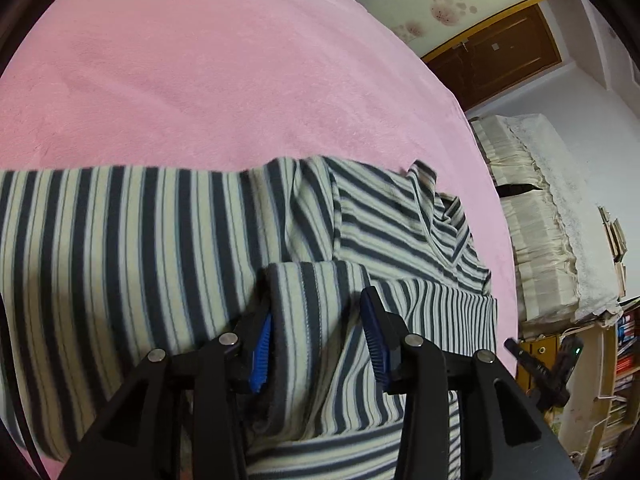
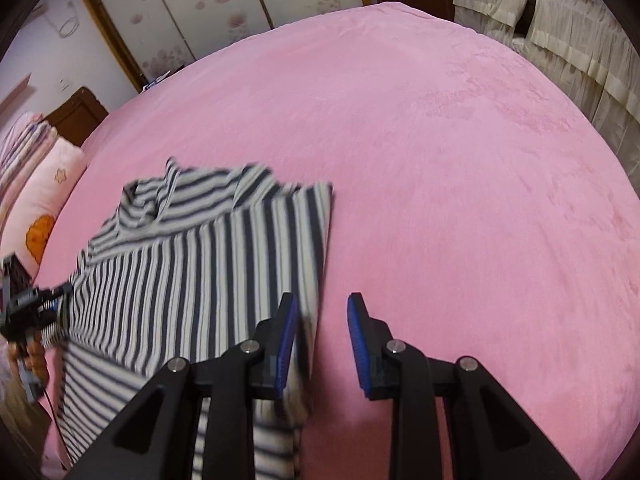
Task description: Fold small clothes
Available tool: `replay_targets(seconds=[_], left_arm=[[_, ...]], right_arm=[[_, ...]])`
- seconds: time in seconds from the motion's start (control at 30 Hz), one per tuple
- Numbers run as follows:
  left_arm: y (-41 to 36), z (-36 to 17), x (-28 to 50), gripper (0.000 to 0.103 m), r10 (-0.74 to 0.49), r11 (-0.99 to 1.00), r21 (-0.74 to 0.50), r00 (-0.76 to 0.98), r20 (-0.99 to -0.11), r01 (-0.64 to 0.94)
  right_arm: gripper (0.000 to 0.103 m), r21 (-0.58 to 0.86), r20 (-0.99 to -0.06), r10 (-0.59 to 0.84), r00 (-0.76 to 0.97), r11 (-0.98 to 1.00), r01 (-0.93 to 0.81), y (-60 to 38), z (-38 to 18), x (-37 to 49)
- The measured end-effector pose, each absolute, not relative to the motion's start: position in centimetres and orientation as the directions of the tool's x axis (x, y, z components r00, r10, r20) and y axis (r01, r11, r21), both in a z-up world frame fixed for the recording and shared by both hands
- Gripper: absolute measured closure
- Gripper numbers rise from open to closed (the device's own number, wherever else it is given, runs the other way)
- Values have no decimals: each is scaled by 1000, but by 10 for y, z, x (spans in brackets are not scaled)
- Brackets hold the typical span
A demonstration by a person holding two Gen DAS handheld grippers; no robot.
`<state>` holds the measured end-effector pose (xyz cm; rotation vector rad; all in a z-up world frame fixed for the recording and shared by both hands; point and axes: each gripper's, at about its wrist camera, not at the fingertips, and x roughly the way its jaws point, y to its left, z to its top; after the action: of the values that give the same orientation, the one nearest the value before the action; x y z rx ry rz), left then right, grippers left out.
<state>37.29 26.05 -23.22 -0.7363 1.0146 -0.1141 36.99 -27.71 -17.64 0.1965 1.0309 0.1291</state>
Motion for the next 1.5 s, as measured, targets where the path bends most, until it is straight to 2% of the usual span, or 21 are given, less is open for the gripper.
replay_targets(seconds=[0.07, 0.23, 0.43, 0.47, 0.5, 0.53, 0.67, 0.87, 0.9, 0.97, 1.07, 1.3, 1.43, 1.5], left_arm=[[256, -228, 375, 91, -394, 777, -588, 553, -734, -227], [239, -209, 379, 96, -320, 841, -507, 582, -747, -189], [231, -191, 380, 97, -229, 882, -433, 633, -739, -186], [232, -191, 380, 97, -213, 889, -416, 632, -745, -191], [231, -192, 381, 97, -203, 893, -405, 629, -750, -196], [232, -194, 380, 97, -191, 896, -394, 626, -756, -202], [237, -206, 377, 97, -147, 904, -357, 613, -776, -234], [244, -219, 378, 95, -139, 895, -355, 589, -796, -270], [247, -217, 378, 94, -150, 889, -368, 588, -795, -271], [251, -211, 376, 92, -158, 885, -378, 590, -792, -270], [258, -199, 369, 92, -136, 885, -369, 600, -788, -284], [271, -190, 340, 92, -168, 855, -417, 597, -785, -307], [253, -202, 327, 92, -197, 863, -417, 568, -799, -286], [244, -209, 326, 92, -175, 874, -387, 553, -815, -294]], right_arm=[[76, 229, -837, 204, 508, 973, -13, -277, -177, 383], [76, 214, -861, 190, 473, 977, -4, -271, -191, 422], [76, 244, -870, 213, 445, 970, 13, -268, -210, 448], [82, 236, -870, 209, 446, 972, 4, -267, -210, 449], [93, 218, -870, 192, 454, 976, 5, -267, -208, 449], [99, 199, -868, 174, 466, 980, 4, -267, -205, 448], [99, 144, -837, 119, 534, 990, 5, -273, -194, 443], [98, 87, -852, 73, 519, 996, 2, -269, -202, 447], [97, 82, -851, 67, 520, 997, 5, -268, -200, 447], [89, 60, -838, 39, 544, 998, 20, -266, -191, 443], [84, 41, -810, 21, 586, 999, 20, -264, -176, 432], [84, 71, -777, 102, 621, 995, -75, -249, -150, 383], [84, 119, -787, 181, 590, 983, -143, -227, -156, 354], [85, 119, -799, 194, 570, 979, -167, -217, -164, 341]])
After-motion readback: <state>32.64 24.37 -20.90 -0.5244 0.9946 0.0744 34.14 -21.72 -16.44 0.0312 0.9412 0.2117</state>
